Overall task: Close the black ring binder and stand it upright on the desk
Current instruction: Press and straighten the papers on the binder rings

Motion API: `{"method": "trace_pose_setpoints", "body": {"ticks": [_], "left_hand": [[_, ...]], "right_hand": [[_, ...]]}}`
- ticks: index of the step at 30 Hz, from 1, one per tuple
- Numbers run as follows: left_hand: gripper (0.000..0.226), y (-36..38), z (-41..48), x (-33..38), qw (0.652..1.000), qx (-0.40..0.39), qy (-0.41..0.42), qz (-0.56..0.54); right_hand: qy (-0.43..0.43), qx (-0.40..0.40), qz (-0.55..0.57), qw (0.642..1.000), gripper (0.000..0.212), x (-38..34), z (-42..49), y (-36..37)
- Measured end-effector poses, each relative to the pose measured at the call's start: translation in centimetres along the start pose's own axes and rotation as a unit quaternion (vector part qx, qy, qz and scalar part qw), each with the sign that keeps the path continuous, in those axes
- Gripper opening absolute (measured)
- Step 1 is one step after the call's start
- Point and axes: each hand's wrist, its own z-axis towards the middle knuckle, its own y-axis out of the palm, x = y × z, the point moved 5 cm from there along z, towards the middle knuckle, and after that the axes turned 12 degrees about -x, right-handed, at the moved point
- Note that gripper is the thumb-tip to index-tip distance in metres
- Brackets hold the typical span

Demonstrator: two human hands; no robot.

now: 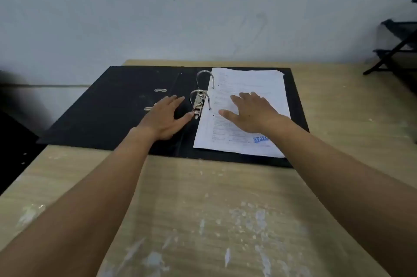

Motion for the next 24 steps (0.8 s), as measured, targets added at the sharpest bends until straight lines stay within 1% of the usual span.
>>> {"method": "trace_pose_setpoints", "body": {"ticks": [4, 8, 12, 17, 24], "left_hand": [[0.073, 1.3, -0.4, -0.7, 0.997, 0.043, 0.005, 0.064], [0.073, 2.0, -0.2, -0.9, 0.995, 0.046, -0.002, 0.092], [0.068, 2.2, 0.7, 0.0, 0.996, 0.021, 0.000, 0.089], [0.054, 2.5, 2.3, 1.4, 0.995, 0.028, 0.010, 0.094], [0.051, 2.7, 2.7, 1.4, 0.995, 0.035, 0.003, 0.097]], "right_hand": [[0.014, 0.001, -0.024, 1.000, 0.076, -0.5, -1.2, 2.2], [0.025, 0.013, -0.023, 0.999, 0.075, -0.3, -2.2, 3.7], [0.039, 0.018, -0.018, 0.999, 0.072, 0.1, -2.9, 4.7], [0.054, 0.031, -0.018, 0.998, 0.076, 0.9, -3.0, 4.9], [0.057, 0.052, -0.021, 0.997, 0.078, 1.3, -2.8, 5.1]]}}
